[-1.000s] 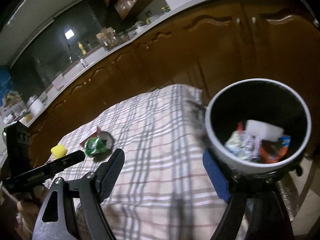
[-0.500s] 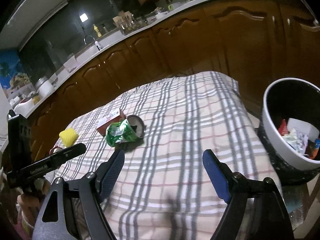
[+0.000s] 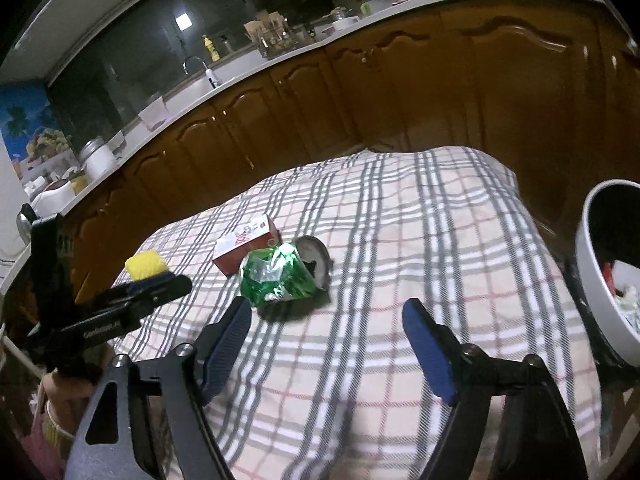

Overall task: Collect trash
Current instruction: 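Move both open tools toward the milk carton and green can, then grasp the white milk carton with the left tool while the right tool grasps the green can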

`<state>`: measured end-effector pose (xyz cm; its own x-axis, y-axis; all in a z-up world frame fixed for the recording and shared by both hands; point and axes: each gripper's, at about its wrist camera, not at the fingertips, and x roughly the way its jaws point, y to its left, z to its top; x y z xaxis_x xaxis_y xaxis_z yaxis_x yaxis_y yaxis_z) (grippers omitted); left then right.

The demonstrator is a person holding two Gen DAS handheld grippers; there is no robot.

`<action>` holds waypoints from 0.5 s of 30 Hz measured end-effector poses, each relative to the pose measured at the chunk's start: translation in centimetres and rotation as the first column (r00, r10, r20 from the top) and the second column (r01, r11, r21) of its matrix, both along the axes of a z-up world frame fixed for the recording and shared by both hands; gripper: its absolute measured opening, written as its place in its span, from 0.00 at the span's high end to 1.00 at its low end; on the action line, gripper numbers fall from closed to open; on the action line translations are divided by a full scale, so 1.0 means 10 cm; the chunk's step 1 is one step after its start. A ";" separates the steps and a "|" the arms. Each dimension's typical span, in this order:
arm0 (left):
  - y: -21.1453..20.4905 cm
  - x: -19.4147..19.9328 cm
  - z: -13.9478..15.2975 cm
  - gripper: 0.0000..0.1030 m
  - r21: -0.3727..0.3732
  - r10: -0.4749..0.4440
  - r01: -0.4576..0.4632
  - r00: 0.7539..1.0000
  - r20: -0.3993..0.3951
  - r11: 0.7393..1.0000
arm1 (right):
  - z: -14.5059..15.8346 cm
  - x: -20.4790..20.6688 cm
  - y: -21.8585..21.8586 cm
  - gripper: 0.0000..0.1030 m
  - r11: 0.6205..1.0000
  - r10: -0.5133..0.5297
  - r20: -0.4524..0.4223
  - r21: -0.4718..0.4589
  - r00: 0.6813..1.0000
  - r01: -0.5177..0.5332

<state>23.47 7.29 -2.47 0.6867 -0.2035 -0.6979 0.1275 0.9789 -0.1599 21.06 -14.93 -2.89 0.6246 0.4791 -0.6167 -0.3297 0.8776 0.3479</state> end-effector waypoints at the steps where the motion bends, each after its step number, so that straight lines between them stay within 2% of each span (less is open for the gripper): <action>1: 0.03 0.06 0.00 0.37 0.012 -0.001 0.001 1.000 0.004 1.000 | 0.00 0.01 0.02 0.32 1.000 0.001 0.001 -0.001 1.000 -0.001; 4: 0.10 0.22 -0.03 0.36 0.029 -0.022 0.022 1.000 0.000 0.999 | -0.01 0.12 0.12 0.39 1.000 0.015 -0.005 -0.003 1.000 -0.015; 7: 0.13 0.41 -0.06 0.31 0.042 -0.106 0.106 0.994 0.008 0.994 | -0.04 0.21 0.21 0.46 1.000 0.027 -0.018 -0.007 0.999 -0.027; 13: 0.08 0.71 -0.11 0.27 0.137 -0.195 0.192 0.981 0.010 0.972 | -0.10 0.43 0.36 0.48 0.999 0.045 -0.036 -0.022 0.998 -0.046; 15: 0.06 0.80 -0.12 0.25 0.141 -0.230 0.228 0.973 -0.001 0.963 | -0.14 0.51 0.42 0.49 0.998 0.049 -0.047 -0.030 0.998 -0.051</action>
